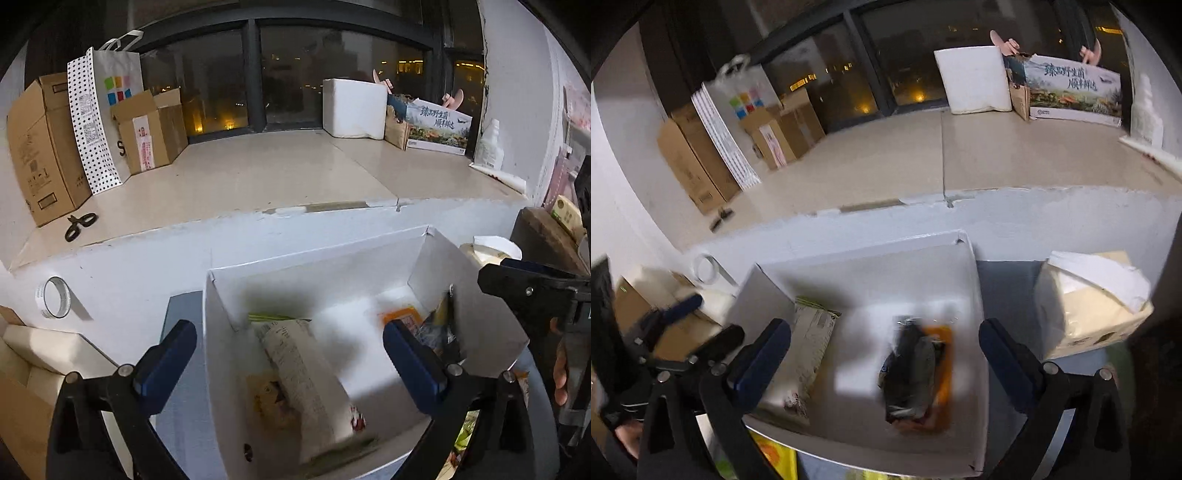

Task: Organize snacks
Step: 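Carry both snacks over the white box and release them inside, then grasp the yellow sunflower-print bag with the right gripper and lift it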

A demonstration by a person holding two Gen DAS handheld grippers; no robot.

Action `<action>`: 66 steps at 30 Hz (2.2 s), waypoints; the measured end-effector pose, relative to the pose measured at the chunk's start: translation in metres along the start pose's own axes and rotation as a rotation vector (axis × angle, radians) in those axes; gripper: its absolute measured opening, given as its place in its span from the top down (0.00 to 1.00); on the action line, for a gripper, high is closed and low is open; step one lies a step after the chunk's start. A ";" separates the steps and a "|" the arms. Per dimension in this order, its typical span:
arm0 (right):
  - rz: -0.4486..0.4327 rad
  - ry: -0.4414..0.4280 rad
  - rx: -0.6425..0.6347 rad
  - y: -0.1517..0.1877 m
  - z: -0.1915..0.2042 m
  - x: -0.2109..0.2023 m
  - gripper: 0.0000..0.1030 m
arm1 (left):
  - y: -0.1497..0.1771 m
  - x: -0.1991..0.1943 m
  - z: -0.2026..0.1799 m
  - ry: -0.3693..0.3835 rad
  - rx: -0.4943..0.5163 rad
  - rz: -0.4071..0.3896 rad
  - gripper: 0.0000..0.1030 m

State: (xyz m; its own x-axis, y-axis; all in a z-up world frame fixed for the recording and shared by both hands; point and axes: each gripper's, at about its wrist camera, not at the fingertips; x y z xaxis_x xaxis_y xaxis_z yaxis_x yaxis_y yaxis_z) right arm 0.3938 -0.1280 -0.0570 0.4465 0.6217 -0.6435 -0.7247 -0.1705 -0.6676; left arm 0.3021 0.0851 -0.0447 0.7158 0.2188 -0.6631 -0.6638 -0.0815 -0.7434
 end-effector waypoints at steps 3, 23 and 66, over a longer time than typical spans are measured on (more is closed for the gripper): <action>0.022 0.005 -0.031 0.005 0.000 0.000 0.00 | 0.002 -0.005 -0.001 0.017 0.007 0.000 0.00; -0.189 -0.253 -0.009 0.098 0.026 -0.147 0.00 | 0.095 -0.173 0.006 0.149 -0.017 -0.110 0.00; 0.423 -0.104 -0.249 0.197 0.126 0.075 0.41 | 0.209 -0.199 0.079 0.061 -0.270 -0.022 0.00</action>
State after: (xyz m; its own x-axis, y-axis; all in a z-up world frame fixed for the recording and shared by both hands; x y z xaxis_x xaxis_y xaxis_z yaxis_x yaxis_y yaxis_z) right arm 0.2180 -0.0182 -0.1897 0.0767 0.5291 -0.8451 -0.6781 -0.5937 -0.4333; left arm 0.0038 0.1018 -0.0608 0.7465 0.1654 -0.6445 -0.5721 -0.3350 -0.7487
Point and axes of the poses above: each gripper's, at about its wrist camera, not at the fingertips, and x roughly the way its jaws point, z to its left, y to its underside, and after that the axes turned 5 degrees about -y, right-handed
